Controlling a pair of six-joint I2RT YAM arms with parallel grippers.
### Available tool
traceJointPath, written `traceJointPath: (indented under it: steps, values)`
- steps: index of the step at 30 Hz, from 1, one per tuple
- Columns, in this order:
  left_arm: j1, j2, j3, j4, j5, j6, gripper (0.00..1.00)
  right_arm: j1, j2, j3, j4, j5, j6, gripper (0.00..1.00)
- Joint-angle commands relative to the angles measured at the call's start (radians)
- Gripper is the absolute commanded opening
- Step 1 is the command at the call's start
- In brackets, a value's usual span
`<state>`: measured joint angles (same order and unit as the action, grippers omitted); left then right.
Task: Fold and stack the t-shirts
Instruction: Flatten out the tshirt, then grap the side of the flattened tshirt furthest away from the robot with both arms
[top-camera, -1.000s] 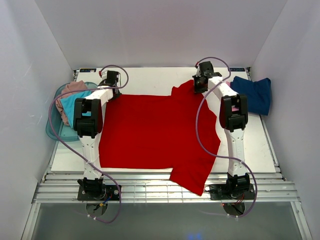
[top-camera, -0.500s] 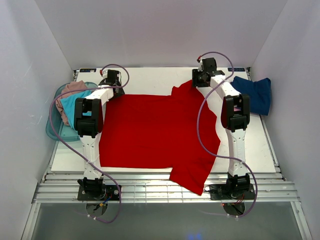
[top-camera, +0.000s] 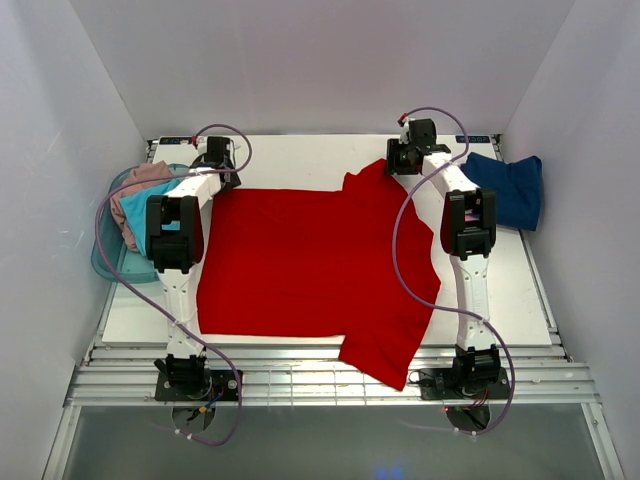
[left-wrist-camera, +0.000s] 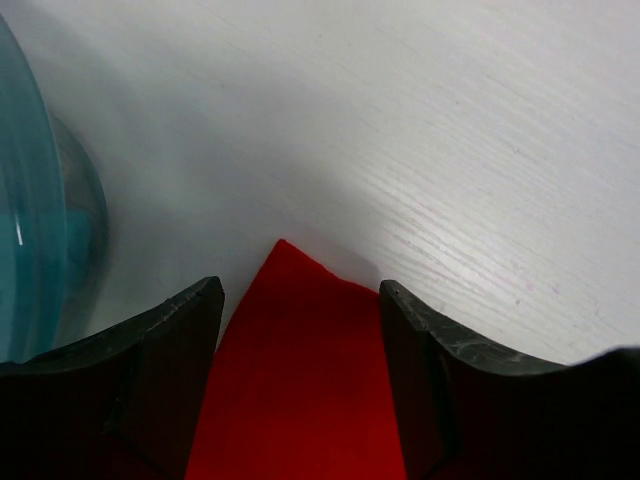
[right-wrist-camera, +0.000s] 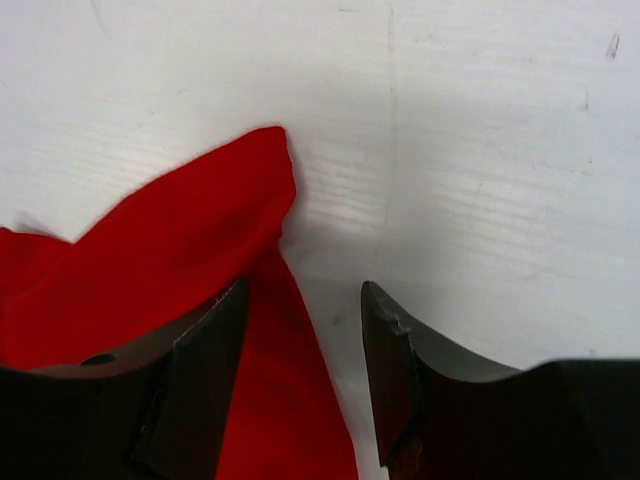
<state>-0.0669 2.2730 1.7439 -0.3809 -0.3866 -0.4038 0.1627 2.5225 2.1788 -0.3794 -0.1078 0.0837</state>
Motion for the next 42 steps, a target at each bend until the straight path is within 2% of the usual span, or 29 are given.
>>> traceJointPath:
  steps: [1,8,22,23,24,26,27,28,30,31,32,37,42]
  values:
    - [0.019,0.02,0.063,0.025,-0.032,0.033,0.74,-0.002,0.024,0.036,0.036,-0.05,0.031,0.55]
    - [0.022,0.06,0.115,-0.007,-0.032,0.046,0.73,-0.002,0.047,0.027,0.043,-0.096,0.054,0.55]
    - [0.022,0.057,0.098,-0.035,-0.046,0.034,0.56,0.02,0.016,-0.022,0.04,-0.17,0.062,0.53]
    - [0.024,0.06,0.103,-0.036,-0.043,0.034,0.53,0.023,0.016,-0.025,0.039,-0.168,0.062,0.5]
    - [0.022,0.063,0.106,-0.035,-0.043,0.034,0.49,0.024,0.019,-0.027,0.037,-0.167,0.06,0.4]
    - [0.022,0.08,0.118,-0.038,-0.04,0.042,0.43,0.028,0.022,-0.025,0.03,-0.158,0.067,0.27]
    - [0.022,0.085,0.13,-0.036,-0.041,0.043,0.39,0.028,0.027,-0.025,0.027,-0.155,0.07,0.14]
    - [0.024,0.091,0.138,-0.036,-0.041,0.046,0.29,0.028,0.028,-0.025,0.024,-0.144,0.073,0.08]
    - [0.026,0.108,0.158,-0.036,-0.035,0.054,0.17,0.028,0.027,-0.027,0.019,-0.122,0.077,0.08]
    - [0.024,0.114,0.166,-0.036,-0.037,0.056,0.05,0.028,0.024,-0.03,0.022,-0.116,0.079,0.08]
    - [0.026,0.124,0.173,-0.036,-0.037,0.054,0.0,0.028,0.019,-0.028,0.027,-0.109,0.077,0.08]
    - [0.026,0.125,0.206,-0.032,-0.052,0.053,0.0,0.028,-0.039,-0.03,0.039,-0.079,0.056,0.08]
    - [0.026,0.067,0.168,-0.009,-0.055,0.048,0.0,0.029,-0.135,-0.066,0.036,-0.063,0.036,0.08]
